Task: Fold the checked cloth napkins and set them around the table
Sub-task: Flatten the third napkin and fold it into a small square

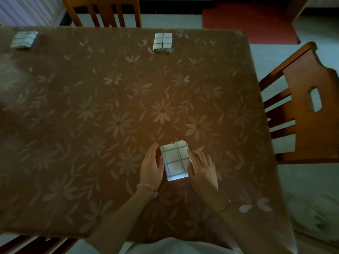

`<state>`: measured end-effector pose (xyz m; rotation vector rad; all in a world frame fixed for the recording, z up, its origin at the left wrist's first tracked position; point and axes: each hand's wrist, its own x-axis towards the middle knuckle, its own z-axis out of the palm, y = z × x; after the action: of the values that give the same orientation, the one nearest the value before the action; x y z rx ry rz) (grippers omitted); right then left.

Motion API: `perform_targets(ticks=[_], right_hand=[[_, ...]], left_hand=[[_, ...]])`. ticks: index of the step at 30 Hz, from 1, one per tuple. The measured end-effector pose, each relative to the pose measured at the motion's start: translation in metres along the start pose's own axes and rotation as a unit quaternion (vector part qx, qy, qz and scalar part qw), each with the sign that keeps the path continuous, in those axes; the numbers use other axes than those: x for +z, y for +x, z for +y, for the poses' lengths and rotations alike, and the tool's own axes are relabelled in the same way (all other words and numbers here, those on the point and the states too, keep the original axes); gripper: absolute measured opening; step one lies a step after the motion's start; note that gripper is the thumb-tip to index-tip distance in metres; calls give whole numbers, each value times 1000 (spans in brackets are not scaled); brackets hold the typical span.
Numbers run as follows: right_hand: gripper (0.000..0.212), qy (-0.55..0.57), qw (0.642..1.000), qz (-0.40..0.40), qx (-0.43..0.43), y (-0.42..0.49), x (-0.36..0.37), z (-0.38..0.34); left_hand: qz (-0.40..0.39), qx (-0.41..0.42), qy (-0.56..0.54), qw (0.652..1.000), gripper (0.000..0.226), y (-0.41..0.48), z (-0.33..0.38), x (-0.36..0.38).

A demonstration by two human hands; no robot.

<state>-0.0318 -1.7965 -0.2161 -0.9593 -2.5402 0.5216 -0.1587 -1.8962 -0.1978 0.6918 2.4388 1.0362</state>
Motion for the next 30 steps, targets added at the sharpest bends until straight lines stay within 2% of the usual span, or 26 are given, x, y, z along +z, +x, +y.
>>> perform_targets(ticks=[2,4,7,11,15,18,21,24,27,30], right_hand=[[39,-11,999,-22,-27,-1,0,-4],[44,-8,999,-39,-29,-1,3,-6],[49,12,998,-59,5,-1,9,-6],[53,65,994,-73,54,-3,8,-5],[55,57,995,-60,54,-6,9,1],[54,47,996,-48,52,-6,8,5],[51,15,1000,-27,-3,1,5,5],[52,-57,992,-94,-59,8,8,7],[57,-125,972,-171,-100,9,21,16],[54,-141,968,-191,-84,8,29,21]], left_hand=[[-3,10,50,999,47,-8,-8,4],[-28,-5,35,999,49,-16,-10,9],[-55,20,23,998,50,-20,-4,16],[-80,71,60,992,51,-12,-1,21],[-106,131,115,979,54,-8,-7,19],[-80,160,146,973,54,-10,-8,15],[-74,212,199,954,57,-6,-8,14],[-85,264,248,928,55,-1,-8,18],[-106,273,266,918,55,3,-11,23],[-122,255,284,916,56,4,-18,28]])
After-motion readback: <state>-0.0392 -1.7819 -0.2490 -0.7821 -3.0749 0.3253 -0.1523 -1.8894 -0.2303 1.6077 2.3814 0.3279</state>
